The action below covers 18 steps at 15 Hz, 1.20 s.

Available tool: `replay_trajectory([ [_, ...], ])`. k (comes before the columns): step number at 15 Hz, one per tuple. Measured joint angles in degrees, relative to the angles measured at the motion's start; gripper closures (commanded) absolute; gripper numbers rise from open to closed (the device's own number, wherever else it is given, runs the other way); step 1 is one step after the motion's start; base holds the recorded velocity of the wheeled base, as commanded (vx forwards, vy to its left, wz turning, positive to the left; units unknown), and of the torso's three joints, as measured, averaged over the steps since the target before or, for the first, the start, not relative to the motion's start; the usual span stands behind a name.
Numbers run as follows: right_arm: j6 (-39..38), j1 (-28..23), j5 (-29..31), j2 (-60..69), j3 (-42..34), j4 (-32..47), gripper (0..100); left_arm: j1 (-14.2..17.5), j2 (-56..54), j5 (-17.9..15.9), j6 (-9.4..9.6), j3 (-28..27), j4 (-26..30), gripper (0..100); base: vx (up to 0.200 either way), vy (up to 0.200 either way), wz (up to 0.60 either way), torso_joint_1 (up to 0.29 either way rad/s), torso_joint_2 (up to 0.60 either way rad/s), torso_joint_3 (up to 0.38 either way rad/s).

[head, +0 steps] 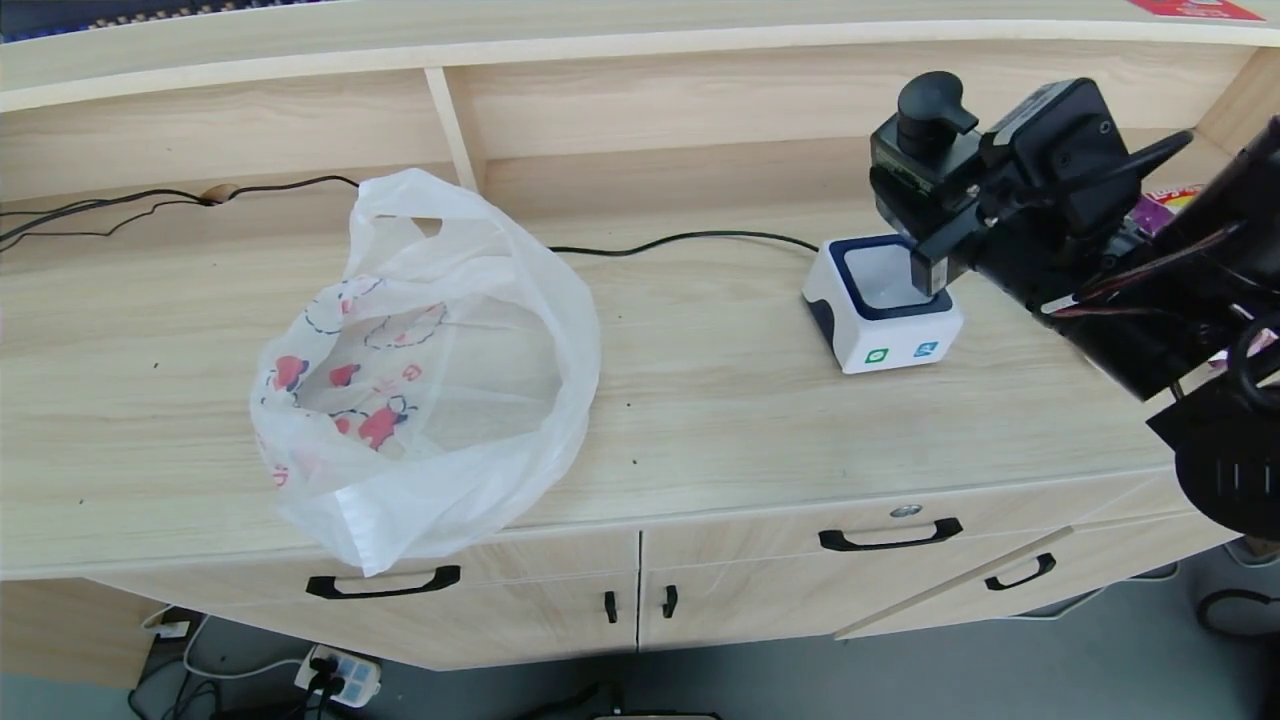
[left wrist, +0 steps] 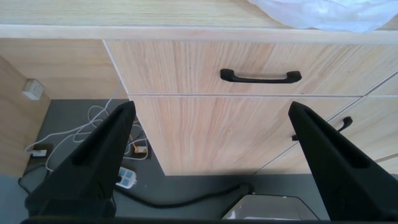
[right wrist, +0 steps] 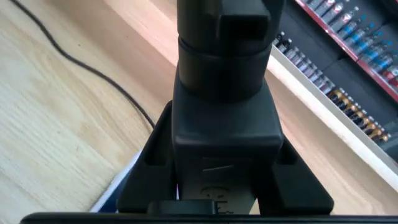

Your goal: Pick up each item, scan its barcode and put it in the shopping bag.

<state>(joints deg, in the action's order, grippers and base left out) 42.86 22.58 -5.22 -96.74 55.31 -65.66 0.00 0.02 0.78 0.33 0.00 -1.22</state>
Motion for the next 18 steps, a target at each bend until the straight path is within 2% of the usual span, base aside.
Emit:
replay_trajectory([
  [2, -3.9, 5.2, 5.0, 2.6, -1.7, 0.1, 100, 0.0, 0.0, 0.0, -0.01, 0.0, 0.0, 0, 0.000, 0.000, 0.60, -0.010, 0.00, 0.007],
  [4, -4.8, 8.0, 6.3, 4.9, -3.7, -0.1, 100, 0.0, 0.0, 0.0, -0.04, 0.0, 0.0, 0, 0.000, 0.000, 0.60, 0.005, 0.01, 0.002],
  [7, -7.9, 8.9, 9.0, 6.5, -4.2, 0.0, 100, 0.0, 0.0, 0.0, -0.12, 0.0, 0.0, 0, 0.000, 0.000, 0.60, 0.002, 0.00, 0.001],
  [14, -14.3, 11.0, 9.2, 6.9, -5.3, -0.2, 100, 0.0, 0.0, 0.0, -0.17, 0.0, 0.0, 0, 0.000, 0.000, 0.60, 0.002, 0.00, 0.000],
  [16, -20.9, 11.2, 9.2, 6.3, -6.6, -0.3, 100, 0.0, 0.0, 0.0, -0.23, 0.0, 0.0, 0, 0.000, 0.000, 0.00, 0.000, 0.00, 0.000],
  [18, -26.9, 11.3, 12.0, 5.1, -7.4, -0.5, 100, -0.1, 0.0, 0.0, -0.23, 0.0, -0.1, 0, 0.000, 0.000, 0.00, 0.000, 0.00, 0.000],
])
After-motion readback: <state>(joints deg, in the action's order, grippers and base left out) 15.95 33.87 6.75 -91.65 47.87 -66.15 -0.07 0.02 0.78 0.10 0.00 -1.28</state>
